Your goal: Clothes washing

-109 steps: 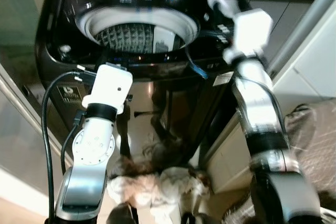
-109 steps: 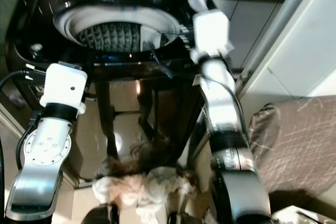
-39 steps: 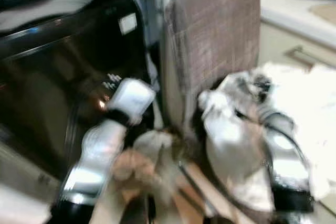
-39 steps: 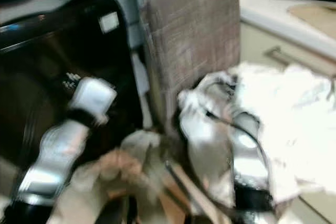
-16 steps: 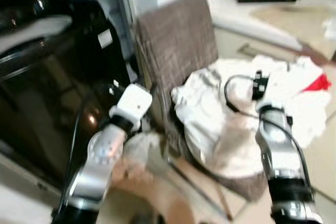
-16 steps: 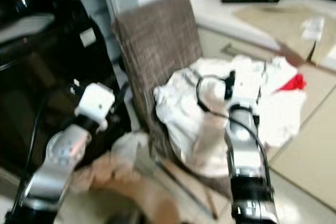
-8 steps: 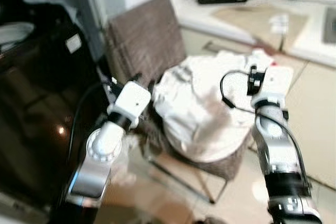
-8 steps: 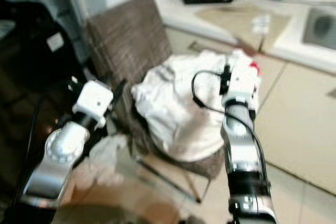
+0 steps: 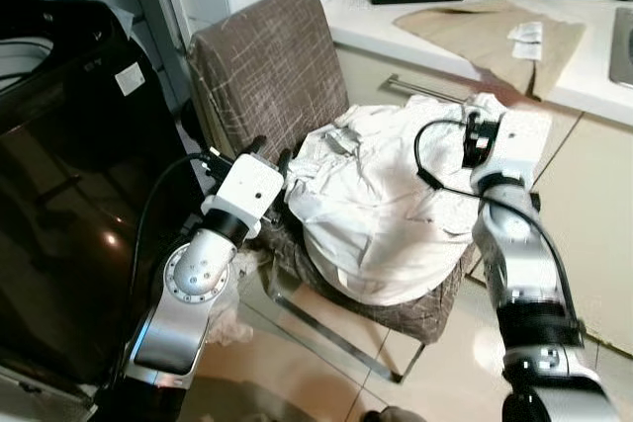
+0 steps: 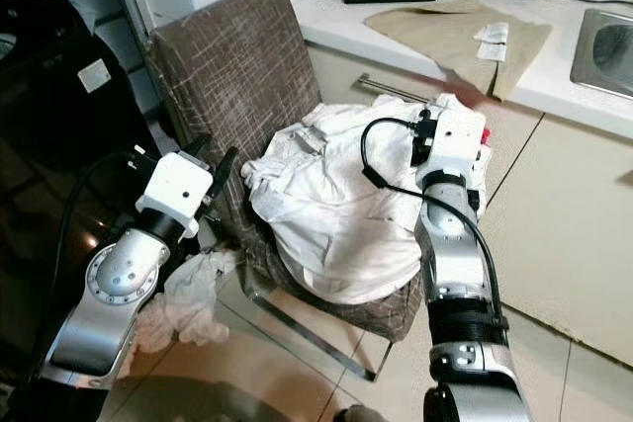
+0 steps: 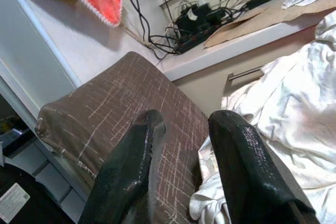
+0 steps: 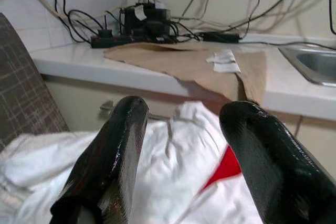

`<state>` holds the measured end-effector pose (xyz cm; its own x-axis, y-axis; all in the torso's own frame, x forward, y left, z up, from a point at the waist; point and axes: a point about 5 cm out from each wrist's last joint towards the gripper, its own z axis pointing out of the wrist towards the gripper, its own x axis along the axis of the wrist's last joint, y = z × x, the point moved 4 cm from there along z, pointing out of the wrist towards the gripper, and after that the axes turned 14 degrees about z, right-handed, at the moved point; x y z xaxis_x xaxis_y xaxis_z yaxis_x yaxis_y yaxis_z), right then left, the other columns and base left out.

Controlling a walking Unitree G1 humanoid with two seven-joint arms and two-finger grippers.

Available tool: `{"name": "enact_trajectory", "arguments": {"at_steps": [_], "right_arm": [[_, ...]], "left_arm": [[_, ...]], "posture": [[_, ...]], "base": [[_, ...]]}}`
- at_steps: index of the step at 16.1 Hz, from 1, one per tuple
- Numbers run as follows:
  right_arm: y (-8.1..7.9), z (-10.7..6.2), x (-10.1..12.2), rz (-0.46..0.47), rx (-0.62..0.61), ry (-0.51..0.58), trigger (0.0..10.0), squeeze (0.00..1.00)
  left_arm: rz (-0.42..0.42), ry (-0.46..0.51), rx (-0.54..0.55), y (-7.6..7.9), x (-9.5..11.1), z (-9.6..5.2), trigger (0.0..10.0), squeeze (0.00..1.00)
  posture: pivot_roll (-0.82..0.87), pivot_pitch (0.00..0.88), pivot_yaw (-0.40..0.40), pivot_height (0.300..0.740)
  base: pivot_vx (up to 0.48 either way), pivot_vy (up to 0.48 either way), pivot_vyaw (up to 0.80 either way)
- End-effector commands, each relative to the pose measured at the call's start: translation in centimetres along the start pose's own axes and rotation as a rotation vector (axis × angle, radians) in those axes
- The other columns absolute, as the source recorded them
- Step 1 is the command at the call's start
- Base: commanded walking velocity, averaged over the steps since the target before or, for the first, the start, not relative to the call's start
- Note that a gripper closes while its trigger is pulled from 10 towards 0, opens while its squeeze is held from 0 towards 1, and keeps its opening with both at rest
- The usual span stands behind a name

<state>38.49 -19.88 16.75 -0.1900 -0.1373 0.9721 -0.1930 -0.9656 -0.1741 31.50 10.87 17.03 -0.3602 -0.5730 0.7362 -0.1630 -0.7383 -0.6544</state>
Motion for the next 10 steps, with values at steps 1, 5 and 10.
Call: {"name": "enact_trajectory", "arguments": {"at_steps": [1,5,10], "right_arm": [[0.0,0.3,0.3,0.009,0.003,0.01,10.0,0.0],[-0.4,0.4,0.0,0.016,0.02,0.002,10.0,0.0],[-0.7,2.2,-1.6,0.001,0.03,-0.114,10.0,0.0]], "left_arm": [[0.008,-0.01,0.01,-0.2,-0.2,0.2,10.0,0.0],[0.026,-0.017,0.041,-0.5,-0.3,0.2,10.0,0.0],[0.015,-0.023,0.042,-0.4,-0.2,0.0,10.0,0.0]], "posture": [[-0.02,0.013,0.03,0.74],[-0.01,0.01,0.022,0.74],[0.0,0.03,0.024,0.74]], "base": [[0.0,0.0,0.0],[0.0,0.0,0.0],[0.0,0.0,0.0]]}}
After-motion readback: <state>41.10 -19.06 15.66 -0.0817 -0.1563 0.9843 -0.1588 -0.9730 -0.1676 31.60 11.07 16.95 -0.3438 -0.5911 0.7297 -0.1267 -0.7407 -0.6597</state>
